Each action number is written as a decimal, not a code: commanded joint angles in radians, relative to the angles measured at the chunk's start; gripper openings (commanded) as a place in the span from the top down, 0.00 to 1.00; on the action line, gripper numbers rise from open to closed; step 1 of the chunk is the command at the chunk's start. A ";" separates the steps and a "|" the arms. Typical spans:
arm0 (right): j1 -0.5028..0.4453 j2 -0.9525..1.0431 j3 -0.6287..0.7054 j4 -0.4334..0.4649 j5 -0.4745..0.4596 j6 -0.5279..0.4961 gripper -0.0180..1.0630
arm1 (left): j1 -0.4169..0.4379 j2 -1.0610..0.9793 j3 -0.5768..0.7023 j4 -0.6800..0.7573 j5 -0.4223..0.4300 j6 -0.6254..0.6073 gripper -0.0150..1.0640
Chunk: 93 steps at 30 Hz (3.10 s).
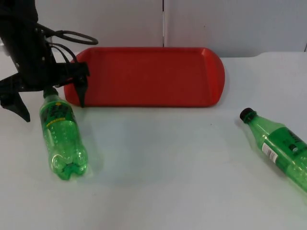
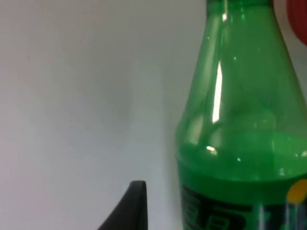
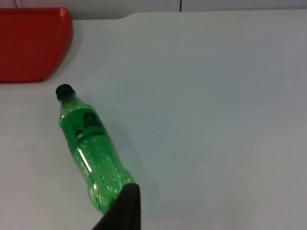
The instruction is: Place the bottle upright on the tray.
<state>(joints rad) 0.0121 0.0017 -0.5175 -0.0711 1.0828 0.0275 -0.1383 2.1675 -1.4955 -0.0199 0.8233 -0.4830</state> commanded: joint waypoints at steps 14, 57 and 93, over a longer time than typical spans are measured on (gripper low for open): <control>-0.008 -0.002 0.001 -0.002 -0.006 -0.001 0.01 | -0.006 0.099 -0.007 0.013 -0.082 -0.023 0.01; -0.008 -0.002 0.001 -0.002 -0.006 -0.001 0.01 | -0.001 -0.141 -0.005 0.002 -0.156 0.112 0.99; -0.008 -0.002 0.001 -0.002 -0.006 -0.001 0.01 | -0.100 -0.439 0.026 0.092 -1.084 0.460 0.99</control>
<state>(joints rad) 0.0121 0.0017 -0.5175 -0.0711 1.0828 0.0324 -0.2290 1.7127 -1.4750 -0.0259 -0.1859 0.0500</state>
